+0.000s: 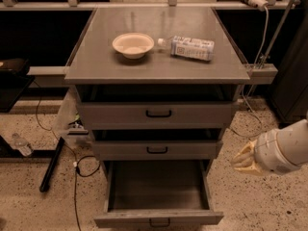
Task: Close bottom drawer
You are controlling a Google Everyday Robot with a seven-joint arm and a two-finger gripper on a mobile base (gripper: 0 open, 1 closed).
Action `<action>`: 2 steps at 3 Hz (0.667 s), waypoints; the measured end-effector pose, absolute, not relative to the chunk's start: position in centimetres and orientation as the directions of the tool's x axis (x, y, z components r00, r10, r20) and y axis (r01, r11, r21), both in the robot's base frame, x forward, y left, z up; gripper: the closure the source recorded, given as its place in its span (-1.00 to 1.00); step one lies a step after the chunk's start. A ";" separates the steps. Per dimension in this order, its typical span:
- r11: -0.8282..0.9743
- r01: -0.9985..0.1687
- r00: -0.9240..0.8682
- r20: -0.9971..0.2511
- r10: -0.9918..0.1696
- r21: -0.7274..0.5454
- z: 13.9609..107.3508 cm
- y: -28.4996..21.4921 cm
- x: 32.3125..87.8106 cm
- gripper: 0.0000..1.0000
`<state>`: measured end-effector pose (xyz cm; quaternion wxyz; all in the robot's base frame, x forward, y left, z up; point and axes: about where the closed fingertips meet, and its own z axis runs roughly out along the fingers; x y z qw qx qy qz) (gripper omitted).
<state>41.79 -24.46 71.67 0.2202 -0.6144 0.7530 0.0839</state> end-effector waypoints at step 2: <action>0.270 -0.959 -0.200 -0.466 -0.862 -0.089 66.5 -24.1 42.4 1.00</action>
Offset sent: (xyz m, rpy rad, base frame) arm 0.0211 0.0039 -0.1520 0.1239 0.1419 -0.1171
